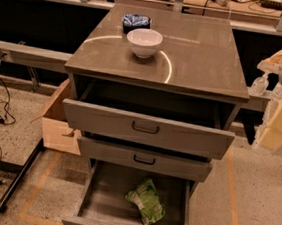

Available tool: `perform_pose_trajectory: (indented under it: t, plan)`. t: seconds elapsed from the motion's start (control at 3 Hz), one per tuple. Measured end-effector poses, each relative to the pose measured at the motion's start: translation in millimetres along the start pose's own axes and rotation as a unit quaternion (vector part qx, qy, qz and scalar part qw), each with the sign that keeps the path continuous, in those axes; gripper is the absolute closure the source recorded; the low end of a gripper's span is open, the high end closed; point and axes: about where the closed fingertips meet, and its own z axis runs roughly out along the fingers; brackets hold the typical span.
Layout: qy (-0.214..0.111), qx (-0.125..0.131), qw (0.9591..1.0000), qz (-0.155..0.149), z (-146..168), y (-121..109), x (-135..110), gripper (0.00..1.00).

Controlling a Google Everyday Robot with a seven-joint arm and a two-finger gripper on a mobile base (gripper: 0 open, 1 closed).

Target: Pick green rice chip bag from bottom drawer and place on counter

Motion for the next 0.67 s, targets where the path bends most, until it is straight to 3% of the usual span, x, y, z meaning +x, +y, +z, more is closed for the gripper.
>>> perform_pose_trajectory:
  t: [0.33,0.67]
  plan:
    - [-0.02,-0.012,0.9997,-0.007,38,8,6,0.0]
    - [-0.052,-0.026,0.9981,-0.021,100,16,10,0.0]
